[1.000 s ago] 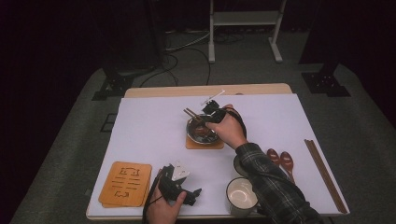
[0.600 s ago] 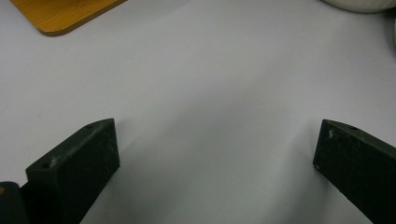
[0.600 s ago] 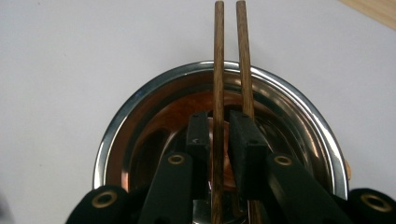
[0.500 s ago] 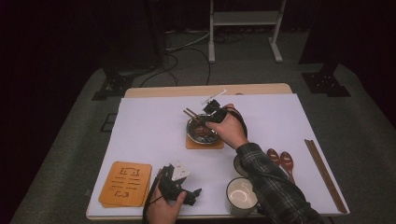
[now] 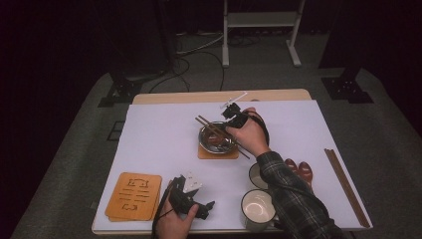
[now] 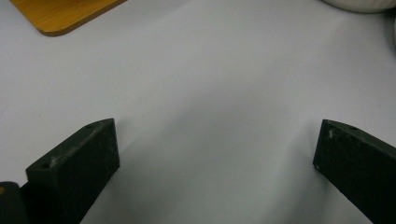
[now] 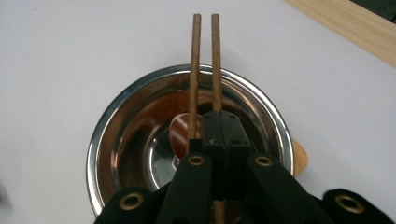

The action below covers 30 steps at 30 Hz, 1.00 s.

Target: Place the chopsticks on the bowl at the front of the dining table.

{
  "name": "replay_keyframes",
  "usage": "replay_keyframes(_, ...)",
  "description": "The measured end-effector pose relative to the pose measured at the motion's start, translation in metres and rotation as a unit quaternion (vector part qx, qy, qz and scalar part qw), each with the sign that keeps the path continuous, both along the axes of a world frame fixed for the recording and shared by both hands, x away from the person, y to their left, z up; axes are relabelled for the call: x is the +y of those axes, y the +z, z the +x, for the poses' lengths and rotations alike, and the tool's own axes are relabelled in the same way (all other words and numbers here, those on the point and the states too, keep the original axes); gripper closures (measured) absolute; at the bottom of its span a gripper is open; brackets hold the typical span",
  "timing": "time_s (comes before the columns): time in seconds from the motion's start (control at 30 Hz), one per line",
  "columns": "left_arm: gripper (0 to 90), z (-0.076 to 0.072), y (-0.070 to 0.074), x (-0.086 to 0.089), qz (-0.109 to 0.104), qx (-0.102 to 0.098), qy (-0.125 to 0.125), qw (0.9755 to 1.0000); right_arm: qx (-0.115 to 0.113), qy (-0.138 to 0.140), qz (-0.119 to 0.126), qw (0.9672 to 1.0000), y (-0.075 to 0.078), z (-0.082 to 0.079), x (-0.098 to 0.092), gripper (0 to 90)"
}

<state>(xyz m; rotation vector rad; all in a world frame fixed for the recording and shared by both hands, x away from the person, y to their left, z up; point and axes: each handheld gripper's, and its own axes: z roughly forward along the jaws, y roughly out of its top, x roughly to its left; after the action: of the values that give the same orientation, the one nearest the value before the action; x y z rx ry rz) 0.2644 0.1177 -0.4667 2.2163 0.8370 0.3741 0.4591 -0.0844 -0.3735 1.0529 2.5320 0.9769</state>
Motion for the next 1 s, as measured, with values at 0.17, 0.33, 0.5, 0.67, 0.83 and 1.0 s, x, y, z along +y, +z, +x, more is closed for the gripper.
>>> replay_keyframes(0.17,0.0,0.000,0.000,0.000,0.000,0.000,0.000,1.0000,0.003,-0.002,-0.010,0.9999,0.002,0.001,-0.006,89.8)
replay_keyframes(0.33,0.0,0.000,0.000,0.000,0.000,0.001,0.000,1.0000,0.004,-0.006,-0.026,0.9996,0.003,0.003,-0.012,89.9)
replay_keyframes(0.5,0.0,0.000,0.000,0.000,0.000,0.000,0.000,1.0000,0.013,-0.006,-0.033,0.9994,0.002,0.005,-0.015,89.9)
replay_keyframes(0.67,0.0,0.000,0.000,0.000,0.000,0.000,0.000,1.0000,0.025,-0.002,-0.046,0.9986,-0.001,0.006,-0.013,89.9)
replay_keyframes(0.83,0.0,0.000,0.000,0.000,0.000,0.000,0.000,1.0000,0.037,0.001,-0.055,0.9978,-0.003,0.006,-0.013,89.9)
replay_keyframes(1.0,0.0,0.000,0.000,0.000,0.000,0.000,0.000,1.0000,0.049,0.008,-0.065,0.9966,-0.006,0.007,-0.011,89.9)
